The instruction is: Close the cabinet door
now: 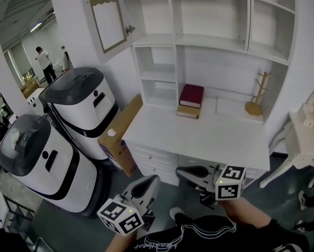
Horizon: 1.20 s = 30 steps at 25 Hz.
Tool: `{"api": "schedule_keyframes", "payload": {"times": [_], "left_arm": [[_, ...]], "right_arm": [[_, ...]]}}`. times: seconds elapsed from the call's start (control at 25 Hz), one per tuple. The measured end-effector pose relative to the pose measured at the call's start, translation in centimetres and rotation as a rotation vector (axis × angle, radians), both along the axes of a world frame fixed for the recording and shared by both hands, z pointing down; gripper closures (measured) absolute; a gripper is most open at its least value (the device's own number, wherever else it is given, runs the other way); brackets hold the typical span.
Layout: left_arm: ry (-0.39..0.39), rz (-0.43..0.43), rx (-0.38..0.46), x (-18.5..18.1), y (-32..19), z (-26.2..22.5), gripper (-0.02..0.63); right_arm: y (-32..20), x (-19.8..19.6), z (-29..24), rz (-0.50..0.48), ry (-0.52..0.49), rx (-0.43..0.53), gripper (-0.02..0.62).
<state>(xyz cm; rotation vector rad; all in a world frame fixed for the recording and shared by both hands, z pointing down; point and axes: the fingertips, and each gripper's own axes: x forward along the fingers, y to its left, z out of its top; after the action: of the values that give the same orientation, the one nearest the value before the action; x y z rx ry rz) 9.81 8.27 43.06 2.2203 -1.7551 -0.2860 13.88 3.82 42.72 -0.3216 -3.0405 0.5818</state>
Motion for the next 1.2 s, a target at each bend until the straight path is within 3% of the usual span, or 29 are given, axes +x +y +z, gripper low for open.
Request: {"api": "schedule_keyframes", "payload": {"times": [0.4,0.64,0.8,1.2], "left_arm": [[0.017,-0.024,-0.016,-8.9,-10.4,0.0,0.601],[-0.011,-0.038,0.043,-12.6,-15.4,-2.3,0.601],[-0.043,-0.036,0.073,-14.1,-16.8,-3.2,0.601],[-0.012,-0.031,0.151,-19.5,-18.1,-5.2,0.6]], "right_arm": [[-10.8,-9.4,-0.7,-0.048,-0.032,-0.016,0.591],[-16.0,-13.3,-2.8,-0.077,-0.073,0.034,0.591],[-17.5,-15.1,-4.4,-0.094,-0.102,0.072,0.591],[-20.0,-19.4,-6.1,-0.093,-0.14,0.092,0.591]]}}
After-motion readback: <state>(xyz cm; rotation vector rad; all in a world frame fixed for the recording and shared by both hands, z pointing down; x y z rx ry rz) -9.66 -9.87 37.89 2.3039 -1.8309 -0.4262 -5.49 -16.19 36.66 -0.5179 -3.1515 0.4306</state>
